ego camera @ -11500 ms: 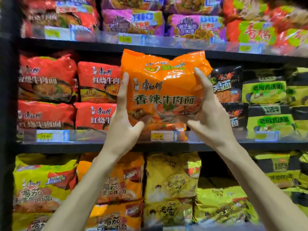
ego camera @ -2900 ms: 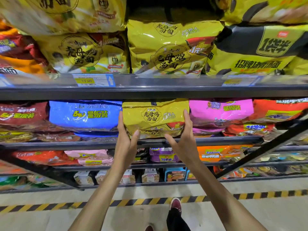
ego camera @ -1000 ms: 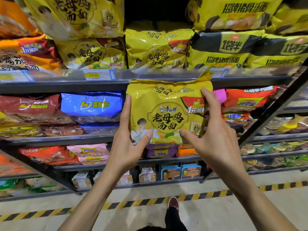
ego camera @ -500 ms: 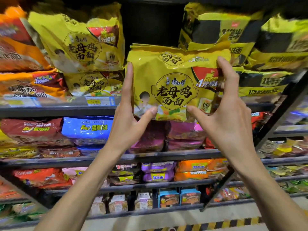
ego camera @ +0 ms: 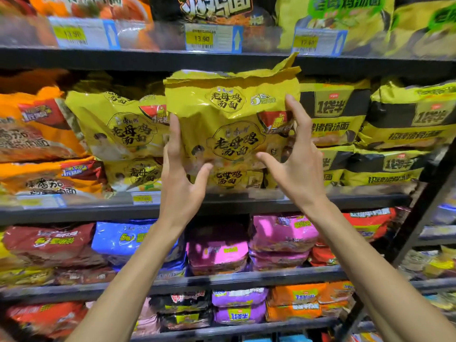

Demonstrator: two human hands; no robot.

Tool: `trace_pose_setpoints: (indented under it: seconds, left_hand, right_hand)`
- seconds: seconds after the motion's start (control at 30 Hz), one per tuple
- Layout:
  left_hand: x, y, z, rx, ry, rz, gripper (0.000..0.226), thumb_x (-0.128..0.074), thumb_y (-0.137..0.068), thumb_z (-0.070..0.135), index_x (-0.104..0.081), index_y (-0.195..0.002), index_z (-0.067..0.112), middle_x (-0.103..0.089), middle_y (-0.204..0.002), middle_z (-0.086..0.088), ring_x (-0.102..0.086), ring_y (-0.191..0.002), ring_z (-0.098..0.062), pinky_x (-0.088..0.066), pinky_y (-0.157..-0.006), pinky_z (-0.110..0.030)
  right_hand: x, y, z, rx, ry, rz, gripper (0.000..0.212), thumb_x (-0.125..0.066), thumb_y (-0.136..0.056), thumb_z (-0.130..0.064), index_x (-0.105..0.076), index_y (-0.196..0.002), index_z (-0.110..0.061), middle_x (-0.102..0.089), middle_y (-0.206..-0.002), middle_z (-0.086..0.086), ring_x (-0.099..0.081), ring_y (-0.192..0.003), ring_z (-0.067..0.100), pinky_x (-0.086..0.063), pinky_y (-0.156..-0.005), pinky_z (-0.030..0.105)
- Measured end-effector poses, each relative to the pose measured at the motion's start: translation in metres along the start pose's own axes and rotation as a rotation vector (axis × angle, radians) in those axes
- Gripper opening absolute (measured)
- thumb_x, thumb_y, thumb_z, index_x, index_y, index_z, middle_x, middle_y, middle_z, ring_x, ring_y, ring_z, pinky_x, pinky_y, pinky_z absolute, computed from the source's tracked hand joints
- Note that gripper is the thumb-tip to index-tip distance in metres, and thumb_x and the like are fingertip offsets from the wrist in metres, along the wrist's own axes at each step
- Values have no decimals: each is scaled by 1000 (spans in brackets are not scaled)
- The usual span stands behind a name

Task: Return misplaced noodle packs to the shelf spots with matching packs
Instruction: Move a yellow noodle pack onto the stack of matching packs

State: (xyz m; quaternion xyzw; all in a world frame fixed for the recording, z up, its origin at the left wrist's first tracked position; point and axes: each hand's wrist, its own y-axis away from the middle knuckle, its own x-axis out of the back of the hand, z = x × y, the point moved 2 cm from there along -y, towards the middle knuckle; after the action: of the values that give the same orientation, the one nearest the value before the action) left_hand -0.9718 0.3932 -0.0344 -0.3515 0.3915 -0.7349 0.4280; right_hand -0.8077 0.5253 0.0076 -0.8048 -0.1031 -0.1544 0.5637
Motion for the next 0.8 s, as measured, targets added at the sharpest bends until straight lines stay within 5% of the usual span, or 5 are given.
trace_pose_setpoints:
  seconds: [0.2,0.33,0.6,0.7,0.8]
  left_hand:
    - [-22,2,-25,-141,-92,137,133,-72,-80,-19,9,-151,60,-12,-154,-10,-26,-139,21,-37,-105,-6]
    - [-36,-4,-53,-2,-77,54,103,-64,-95,33,20,-144,67,-40,-148,-39,-58,-128,-42,-52,-98,-47]
    - [-46,-15,-73,24,-191,28,131,-72,-90,2,31,-138,68,-29,-156,-38,-61,-117,-53,-52,-81,-42]
    - [-47,-21,-73,22,-208,-6,132,-66,-90,-7,33,-136,68,-19,-163,-29,-62,-113,-47,-45,-74,-28]
    - [-49,-28,-73,38,-218,-5,123,-58,-91,-4,31,-139,66,-20,-166,-21,-63,-110,-43,-37,-73,-17]
  right_hand:
    - [-28,4,34,-1,-37,11,103,-75,-71,9,-20,-148,-33,-29,-155,-13,-54,-57,-3,-44,-47,11]
    - [-42,1,44,24,3,11,107,-69,-68,16,-16,-145,-35,-25,-159,-2,-68,-86,42,-42,-47,9]
    - [-68,-4,56,-34,-43,43,111,-66,-71,18,-8,-143,-44,-29,-159,6,-67,-92,48,-55,-57,19]
    - [-71,-10,58,-64,-86,56,106,-64,-75,16,-10,-145,-41,-32,-155,2,-69,-80,24,-59,-58,27]
    - [-73,-19,60,-82,-122,82,96,-66,-79,10,-16,-147,-37,-33,-157,0,-61,-110,13,-55,-81,15]
